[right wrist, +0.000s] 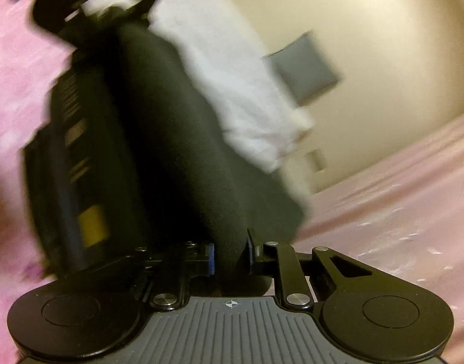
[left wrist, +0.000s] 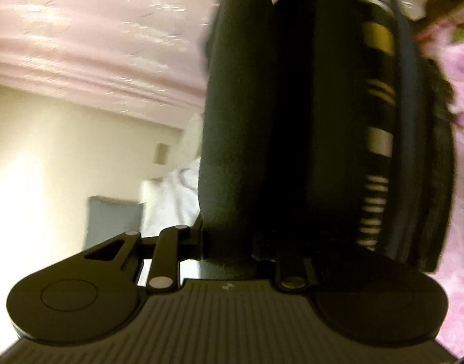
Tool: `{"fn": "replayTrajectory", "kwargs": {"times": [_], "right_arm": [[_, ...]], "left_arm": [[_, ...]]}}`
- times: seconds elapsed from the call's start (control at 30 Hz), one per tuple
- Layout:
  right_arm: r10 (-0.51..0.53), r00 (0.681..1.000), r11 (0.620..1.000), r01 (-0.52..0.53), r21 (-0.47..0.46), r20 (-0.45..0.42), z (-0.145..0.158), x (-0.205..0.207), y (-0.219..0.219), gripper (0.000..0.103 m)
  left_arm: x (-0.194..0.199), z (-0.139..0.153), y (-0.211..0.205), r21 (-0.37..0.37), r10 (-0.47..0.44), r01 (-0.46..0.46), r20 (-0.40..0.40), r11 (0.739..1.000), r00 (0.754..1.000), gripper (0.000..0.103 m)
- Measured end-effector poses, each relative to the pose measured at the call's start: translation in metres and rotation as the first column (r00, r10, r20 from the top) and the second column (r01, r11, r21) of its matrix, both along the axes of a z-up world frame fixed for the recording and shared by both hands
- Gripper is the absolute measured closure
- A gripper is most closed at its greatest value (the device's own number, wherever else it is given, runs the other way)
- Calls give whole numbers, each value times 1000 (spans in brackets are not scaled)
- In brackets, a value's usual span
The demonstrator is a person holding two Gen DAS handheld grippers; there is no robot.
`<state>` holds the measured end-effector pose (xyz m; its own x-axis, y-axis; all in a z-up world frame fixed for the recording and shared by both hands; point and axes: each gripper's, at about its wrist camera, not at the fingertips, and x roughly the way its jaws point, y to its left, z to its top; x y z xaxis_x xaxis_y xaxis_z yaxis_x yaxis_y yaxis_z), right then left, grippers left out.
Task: Fold clothes
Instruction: 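Lower the folded shirt with both grippers onto the top of the stack, then lay the shirt flat on the stack with both grippers, then open them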
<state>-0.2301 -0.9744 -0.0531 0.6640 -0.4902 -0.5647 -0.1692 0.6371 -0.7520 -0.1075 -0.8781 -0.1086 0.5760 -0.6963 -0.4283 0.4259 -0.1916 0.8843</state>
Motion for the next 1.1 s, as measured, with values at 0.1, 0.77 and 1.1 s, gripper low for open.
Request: {"fn": "replayTrajectory", "kwargs": {"times": [0.1,0.77,1.1], "right_arm": [[-21,1000,1000,21,11,4,1,-4,7,85],[-28,1000,1000,28,-8,-4,-15,-28,29,80],[-31,999,998,31,-46,17,-17,-29,33,79]], "left_arm": [[-4,-15,4,32,6,-7,24,999,1000,83],[-56,-35,60,-77,67,-63,52,995,996,76],[-34,69,109,-199,161,-260,-409,945,898,66]]}}
